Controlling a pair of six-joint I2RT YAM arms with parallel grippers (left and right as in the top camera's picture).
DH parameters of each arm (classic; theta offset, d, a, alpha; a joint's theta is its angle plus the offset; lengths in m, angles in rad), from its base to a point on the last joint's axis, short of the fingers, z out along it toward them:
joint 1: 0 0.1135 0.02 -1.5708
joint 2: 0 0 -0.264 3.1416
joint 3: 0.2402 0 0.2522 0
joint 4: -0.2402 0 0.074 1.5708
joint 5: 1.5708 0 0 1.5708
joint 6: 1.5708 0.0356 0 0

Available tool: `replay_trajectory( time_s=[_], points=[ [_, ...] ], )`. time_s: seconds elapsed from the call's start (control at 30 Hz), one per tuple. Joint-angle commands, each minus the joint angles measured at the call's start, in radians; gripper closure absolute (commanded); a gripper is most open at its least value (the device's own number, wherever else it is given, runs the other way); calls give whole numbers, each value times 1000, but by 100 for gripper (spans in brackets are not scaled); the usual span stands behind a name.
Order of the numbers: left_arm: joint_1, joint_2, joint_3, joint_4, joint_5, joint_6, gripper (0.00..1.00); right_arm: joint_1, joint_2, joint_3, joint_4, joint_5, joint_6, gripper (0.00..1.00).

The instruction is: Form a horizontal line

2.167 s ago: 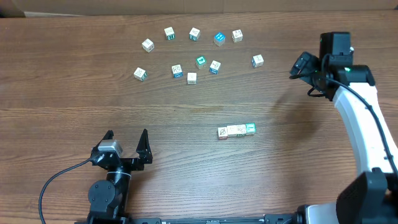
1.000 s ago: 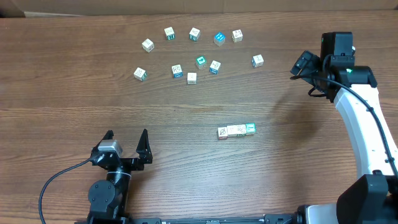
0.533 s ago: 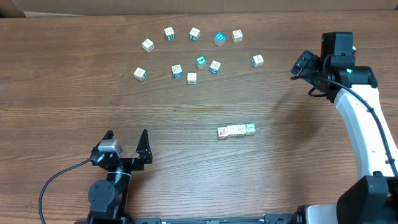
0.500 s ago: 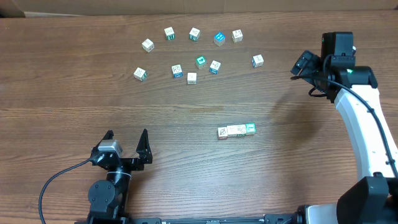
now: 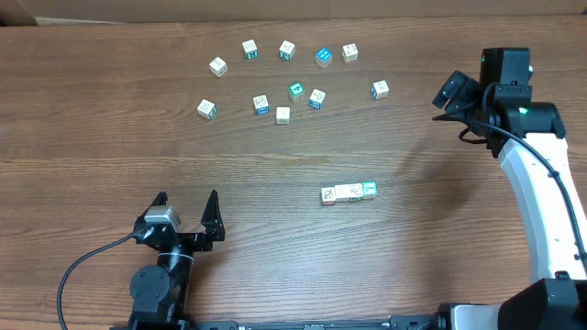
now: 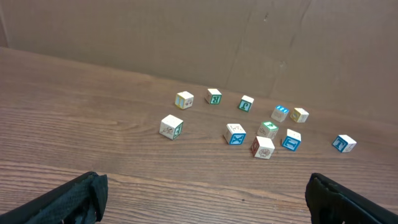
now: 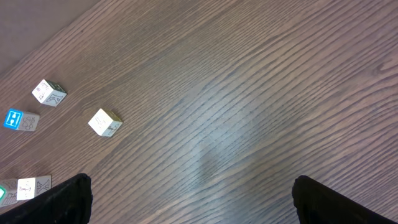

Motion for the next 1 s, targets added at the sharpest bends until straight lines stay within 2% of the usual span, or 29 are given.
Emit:
replay_trajectory(
  time_s=[0.0,0.53,0.97],
  points=[
    [-6,-13,-3,2,5,27,1,-2,-24,-3,2,7,3,0],
    [-6,-13,-3,2,5,27,0,-3,-55,-3,2,7,3,0],
    [-6,-13,-3,2,5,27,0,-3,-232,-3,2,7,3,0]
  ],
)
